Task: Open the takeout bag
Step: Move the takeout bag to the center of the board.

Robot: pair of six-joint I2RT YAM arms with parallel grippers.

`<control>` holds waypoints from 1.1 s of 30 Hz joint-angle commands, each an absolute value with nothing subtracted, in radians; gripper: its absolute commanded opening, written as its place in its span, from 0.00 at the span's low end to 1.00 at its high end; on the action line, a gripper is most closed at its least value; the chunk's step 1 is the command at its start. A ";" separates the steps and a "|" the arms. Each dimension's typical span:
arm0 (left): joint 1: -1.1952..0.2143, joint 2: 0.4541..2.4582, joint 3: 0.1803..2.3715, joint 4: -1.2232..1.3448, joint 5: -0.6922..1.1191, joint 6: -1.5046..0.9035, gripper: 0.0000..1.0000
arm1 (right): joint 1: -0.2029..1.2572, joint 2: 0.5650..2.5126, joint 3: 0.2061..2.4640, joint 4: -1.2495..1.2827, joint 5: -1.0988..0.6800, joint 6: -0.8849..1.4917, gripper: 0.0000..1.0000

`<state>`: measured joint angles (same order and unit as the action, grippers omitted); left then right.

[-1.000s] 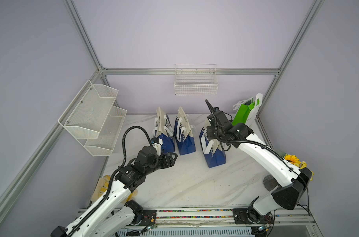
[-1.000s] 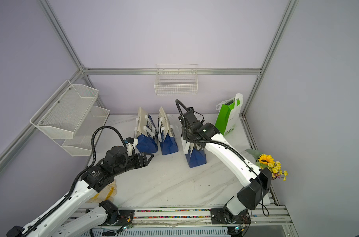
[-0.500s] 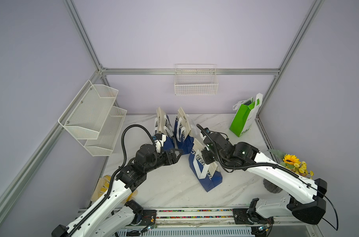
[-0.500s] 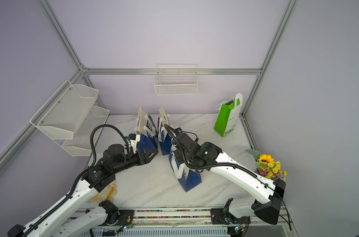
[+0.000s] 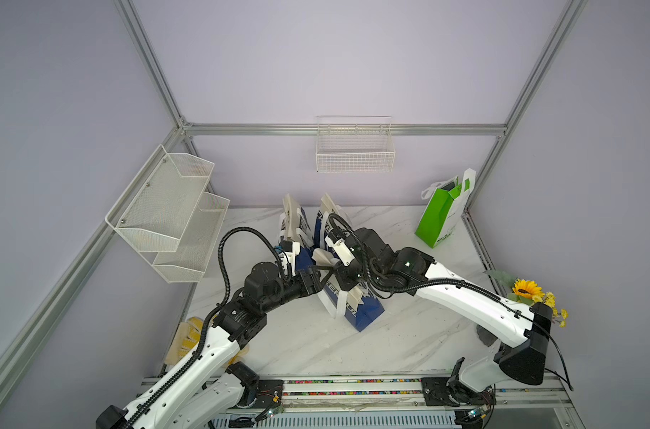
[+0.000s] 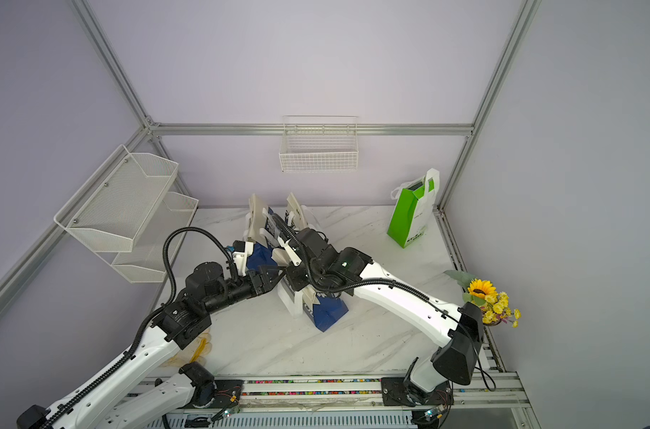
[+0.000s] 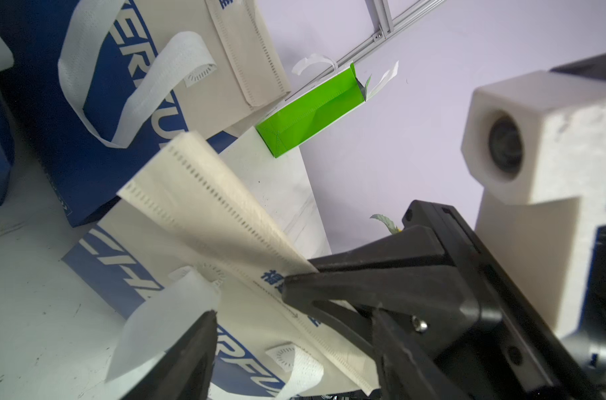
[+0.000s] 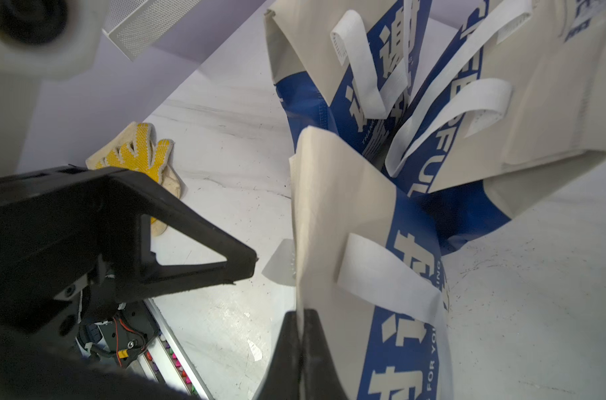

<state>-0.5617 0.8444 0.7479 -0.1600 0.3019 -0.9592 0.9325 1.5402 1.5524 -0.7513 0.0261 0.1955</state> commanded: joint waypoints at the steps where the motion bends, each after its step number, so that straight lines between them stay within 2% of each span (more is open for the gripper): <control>1: -0.553 0.792 0.738 -0.128 0.252 -0.987 0.71 | 0.910 1.544 1.557 -0.729 -0.011 0.166 0.00; 6: -0.542 0.751 0.716 -0.170 0.209 -0.996 0.71 | 0.897 1.523 1.465 -0.685 -0.004 0.175 0.00; 11: -0.504 0.783 0.730 -0.202 0.238 -1.017 0.70 | 0.873 1.482 1.478 -0.686 0.000 0.179 0.00; 20: -0.496 0.814 0.730 -0.074 0.309 -1.030 0.70 | 0.849 1.409 1.493 -0.719 0.012 0.166 0.00; 27: -0.495 0.838 0.684 0.015 0.337 -1.063 0.70 | 0.802 1.393 1.457 -0.694 -0.088 0.174 0.00; 28: -0.495 0.843 0.684 0.014 0.334 -1.063 0.70 | 0.793 1.394 1.454 -0.694 -0.095 0.180 0.07; 29: -0.495 0.847 0.685 0.015 0.331 -1.063 0.70 | 0.790 1.396 1.452 -0.696 -0.095 0.187 0.19; 30: -0.494 0.851 0.685 0.018 0.331 -1.063 0.70 | 0.789 1.402 1.455 -0.703 -0.084 0.193 0.37; 31: -0.494 0.853 0.686 0.022 0.333 -1.063 0.70 | 0.789 1.406 1.456 -0.707 -0.077 0.196 0.49; 32: -0.494 0.856 0.687 0.023 0.333 -1.063 0.70 | 0.790 1.408 1.459 -0.707 -0.071 0.198 0.57; 33: -0.493 0.857 0.688 0.024 0.329 -1.063 0.69 | 0.789 1.412 1.467 -0.706 -0.069 0.199 0.60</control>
<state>-0.4995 0.8608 0.6876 -0.0467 0.3214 -1.0454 0.7921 1.4311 1.4494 -0.7368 -0.0654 0.1898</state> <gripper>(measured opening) 0.696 0.569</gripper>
